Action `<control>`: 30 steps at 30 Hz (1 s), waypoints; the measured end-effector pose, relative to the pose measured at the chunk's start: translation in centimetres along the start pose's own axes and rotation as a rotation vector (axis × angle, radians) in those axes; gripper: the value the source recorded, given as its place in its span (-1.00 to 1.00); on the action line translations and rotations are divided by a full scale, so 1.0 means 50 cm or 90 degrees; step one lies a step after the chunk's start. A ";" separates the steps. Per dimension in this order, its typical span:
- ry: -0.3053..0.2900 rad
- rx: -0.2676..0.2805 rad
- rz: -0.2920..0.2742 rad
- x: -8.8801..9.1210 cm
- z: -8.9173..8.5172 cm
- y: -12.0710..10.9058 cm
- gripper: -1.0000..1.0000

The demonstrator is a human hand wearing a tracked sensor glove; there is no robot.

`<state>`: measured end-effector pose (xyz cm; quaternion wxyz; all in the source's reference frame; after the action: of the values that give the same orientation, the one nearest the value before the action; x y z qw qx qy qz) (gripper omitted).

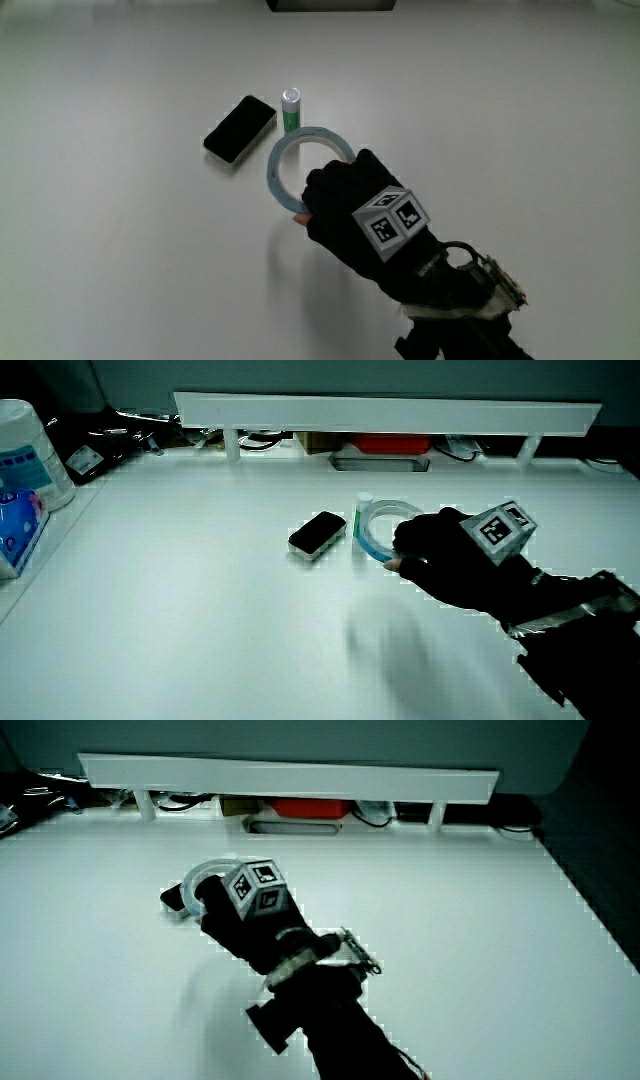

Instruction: Place blue tape

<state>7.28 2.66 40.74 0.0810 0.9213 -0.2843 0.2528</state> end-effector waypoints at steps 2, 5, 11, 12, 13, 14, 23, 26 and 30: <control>0.008 -0.006 0.003 -0.009 -0.018 0.012 0.00; 0.009 -0.034 0.007 -0.012 -0.052 0.026 0.00; 0.026 -0.031 -0.008 0.002 -0.080 0.037 0.00; 0.019 -0.031 -0.014 0.009 -0.091 0.038 0.00; 0.021 -0.033 -0.018 0.012 -0.098 0.041 0.00; 0.021 -0.043 -0.022 0.015 -0.105 0.044 0.00; 0.006 -0.065 -0.043 0.025 -0.154 0.067 0.00; 0.005 -0.068 -0.045 0.027 -0.167 0.072 0.00; 0.006 -0.072 -0.053 0.033 -0.184 0.071 0.00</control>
<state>2.58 1.62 49.51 0.1447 0.9249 -0.2593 0.2373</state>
